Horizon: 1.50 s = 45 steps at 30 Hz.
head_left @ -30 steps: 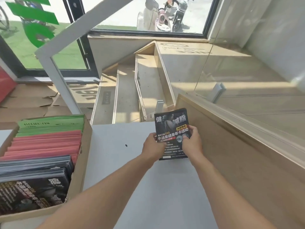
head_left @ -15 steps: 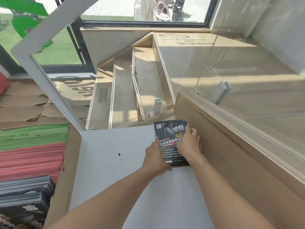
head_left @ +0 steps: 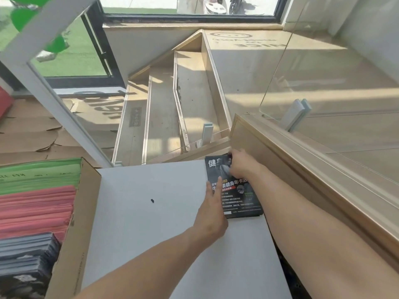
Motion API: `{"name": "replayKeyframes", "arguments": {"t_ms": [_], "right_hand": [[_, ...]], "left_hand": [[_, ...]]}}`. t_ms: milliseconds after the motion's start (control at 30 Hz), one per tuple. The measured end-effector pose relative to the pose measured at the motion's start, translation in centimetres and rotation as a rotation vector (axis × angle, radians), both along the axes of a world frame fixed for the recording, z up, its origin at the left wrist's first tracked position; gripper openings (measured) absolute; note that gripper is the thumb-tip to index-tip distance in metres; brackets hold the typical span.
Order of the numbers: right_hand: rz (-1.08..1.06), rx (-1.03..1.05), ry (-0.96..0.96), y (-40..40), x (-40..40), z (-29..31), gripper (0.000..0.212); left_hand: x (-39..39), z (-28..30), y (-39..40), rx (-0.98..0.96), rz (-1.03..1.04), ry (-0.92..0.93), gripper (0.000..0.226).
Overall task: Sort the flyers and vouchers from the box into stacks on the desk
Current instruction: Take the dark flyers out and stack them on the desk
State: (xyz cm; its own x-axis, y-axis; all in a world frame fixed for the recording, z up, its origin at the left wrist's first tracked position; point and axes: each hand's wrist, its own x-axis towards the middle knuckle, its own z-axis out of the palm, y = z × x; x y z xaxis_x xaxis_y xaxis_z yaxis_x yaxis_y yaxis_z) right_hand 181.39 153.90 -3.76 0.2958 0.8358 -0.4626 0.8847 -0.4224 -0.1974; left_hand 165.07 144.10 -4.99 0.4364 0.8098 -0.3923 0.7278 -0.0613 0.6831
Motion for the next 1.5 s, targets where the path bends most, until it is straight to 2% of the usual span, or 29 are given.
{"name": "replayKeyframes", "arguments": {"t_ms": [233,300,400,467,567,633,700,767,900,967,1033,1133,1233,1367,1500], "right_hand": [[-0.009,0.0,-0.074,-0.8,-1.0,-0.1,0.065],[0.008,0.095,-0.124,-1.4,-2.1,1.0,0.063],[-0.013,0.347,-0.146,-3.4,-4.4,2.1,0.045],[-0.023,0.356,-0.103,-5.6,-5.9,1.8,0.048],[0.025,0.168,-0.051,-8.2,-7.2,0.7,0.056],[-0.013,0.217,-0.026,-8.8,-7.9,0.8,0.056],[-0.023,0.364,0.004,-9.0,-9.9,1.8,0.049],[0.047,0.501,0.14,-9.5,-13.8,3.2,0.04],[0.419,0.599,0.387,-13.1,-24.7,5.4,0.03],[0.596,0.635,0.419,-14.9,-29.7,5.6,0.03],[0.679,0.702,0.426,-16.0,-33.4,5.3,0.031],[0.691,0.781,0.31,-17.1,-36.9,4.3,0.035],[0.678,0.787,0.148,-18.0,-38.4,3.4,0.038],[0.667,0.801,-0.004,-18.8,-39.0,2.9,0.044],[0.659,0.853,-0.102,-19.6,-39.2,2.6,0.04]], "left_hand": [[-0.3,-0.2,0.2,-0.022,-0.021,-0.039,0.11],[-1.1,0.0,0.3,-0.016,-0.029,-0.054,0.113],[-3.4,0.7,-0.5,-0.006,0.052,-0.186,0.108],[-5.8,1.6,-1.6,0.082,0.166,-0.282,0.1],[-10.2,3.2,-3.6,0.223,0.325,-0.429,0.085],[-13.5,4.9,-4.9,0.333,0.398,-0.499,0.076],[-17.1,6.6,-5.7,0.448,0.466,-0.513,0.07],[-21.0,7.6,-6.1,0.563,0.546,-0.486,0.064],[-29.1,8.2,-6.2,0.665,0.71,-0.311,0.054],[-33.0,8.0,-6.3,0.678,0.678,-0.156,0.055],[-36.4,7.6,-5.9,0.672,0.594,-0.048,0.051],[-40.2,6.6,-5.1,0.653,0.385,0.059,0.045],[-42.0,5.0,-5.1,0.655,0.22,0.073,0.043],[-42.2,3.8,-5.5,0.71,0.207,0.091,0.044],[-41.9,3.8,-5.6,0.723,0.244,0.096,0.045]]}}
